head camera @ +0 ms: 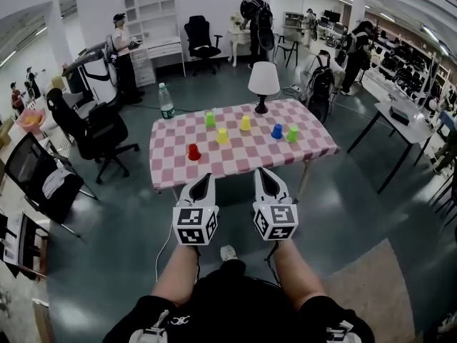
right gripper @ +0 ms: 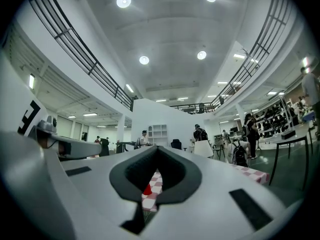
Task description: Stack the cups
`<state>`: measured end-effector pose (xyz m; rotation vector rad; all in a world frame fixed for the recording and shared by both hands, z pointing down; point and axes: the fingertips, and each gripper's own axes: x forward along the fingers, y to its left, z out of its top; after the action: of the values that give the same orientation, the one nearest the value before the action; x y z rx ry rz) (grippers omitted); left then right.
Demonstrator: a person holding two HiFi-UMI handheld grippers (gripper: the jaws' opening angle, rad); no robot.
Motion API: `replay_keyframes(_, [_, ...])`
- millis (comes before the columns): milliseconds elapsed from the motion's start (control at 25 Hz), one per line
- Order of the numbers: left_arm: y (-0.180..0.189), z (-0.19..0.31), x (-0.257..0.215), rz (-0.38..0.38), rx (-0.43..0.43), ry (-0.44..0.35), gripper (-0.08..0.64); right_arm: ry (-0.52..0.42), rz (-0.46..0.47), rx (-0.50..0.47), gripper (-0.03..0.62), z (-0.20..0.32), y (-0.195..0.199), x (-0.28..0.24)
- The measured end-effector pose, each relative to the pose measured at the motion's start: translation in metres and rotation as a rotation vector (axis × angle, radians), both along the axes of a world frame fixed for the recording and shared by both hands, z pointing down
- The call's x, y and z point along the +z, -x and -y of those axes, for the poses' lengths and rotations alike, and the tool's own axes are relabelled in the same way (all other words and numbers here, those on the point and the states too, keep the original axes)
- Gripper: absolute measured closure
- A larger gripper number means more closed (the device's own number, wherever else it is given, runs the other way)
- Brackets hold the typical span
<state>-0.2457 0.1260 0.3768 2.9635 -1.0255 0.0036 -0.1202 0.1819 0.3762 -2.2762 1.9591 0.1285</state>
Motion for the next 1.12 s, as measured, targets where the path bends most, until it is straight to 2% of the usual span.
replay_keyframes(240, [-0.035,0.077,-0.001,0.004,-0.001,-0.001,0.546,0.012,-0.009,-0.023,0.592,0.085,-0.034,-0.003])
replay_keyframes(680, [-0.089,0.229,-0.039,-0.029,-0.047,-0.020,0.545,-0.020,-0.044,-0.077,0.592,0.239,-0.089,-0.046])
replay_keyframes(880, [-0.111,0.287,-0.030,-0.021,-0.064,-0.007,0.545,-0.017,-0.035,-0.102,0.592,0.303,-0.112,-0.039])
replay_keyframes(1120, [-0.113,0.333,-0.010,0.007,-0.109,0.038,0.545,0.004,-0.007,-0.140,0.592,0.358,-0.120,-0.025])
